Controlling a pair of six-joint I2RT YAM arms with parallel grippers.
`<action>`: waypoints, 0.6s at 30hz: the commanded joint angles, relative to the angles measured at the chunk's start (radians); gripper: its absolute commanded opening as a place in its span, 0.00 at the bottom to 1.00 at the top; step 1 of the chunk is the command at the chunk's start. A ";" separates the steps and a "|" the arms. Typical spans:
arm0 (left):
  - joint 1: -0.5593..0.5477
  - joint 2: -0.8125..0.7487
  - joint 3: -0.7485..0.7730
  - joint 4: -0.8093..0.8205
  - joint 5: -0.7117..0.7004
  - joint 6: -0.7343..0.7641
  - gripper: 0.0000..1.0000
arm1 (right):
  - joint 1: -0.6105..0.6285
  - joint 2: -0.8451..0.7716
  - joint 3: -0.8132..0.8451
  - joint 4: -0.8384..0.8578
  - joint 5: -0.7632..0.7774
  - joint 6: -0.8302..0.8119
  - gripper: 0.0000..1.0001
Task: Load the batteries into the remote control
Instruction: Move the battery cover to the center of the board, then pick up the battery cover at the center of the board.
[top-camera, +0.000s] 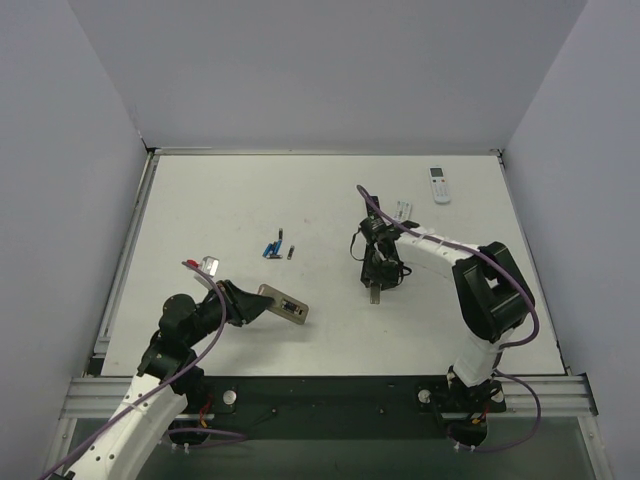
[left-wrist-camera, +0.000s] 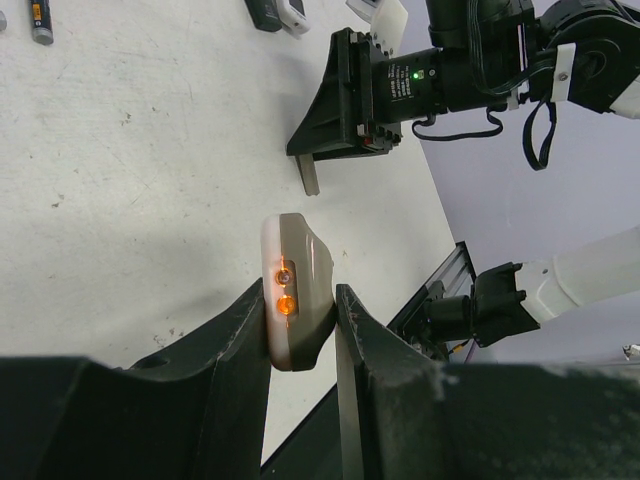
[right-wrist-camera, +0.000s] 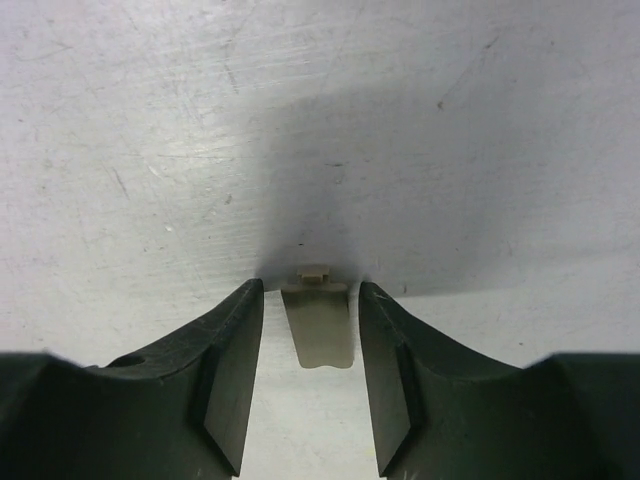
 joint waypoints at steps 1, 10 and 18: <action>0.000 -0.011 0.052 0.015 -0.008 0.012 0.00 | 0.001 -0.003 -0.024 -0.005 0.043 0.020 0.42; 0.000 -0.010 0.054 0.022 -0.007 0.007 0.00 | 0.004 -0.139 -0.146 0.037 -0.001 0.034 0.52; 0.000 -0.005 0.051 0.034 -0.004 0.001 0.00 | 0.045 -0.167 -0.228 0.105 -0.081 0.069 0.52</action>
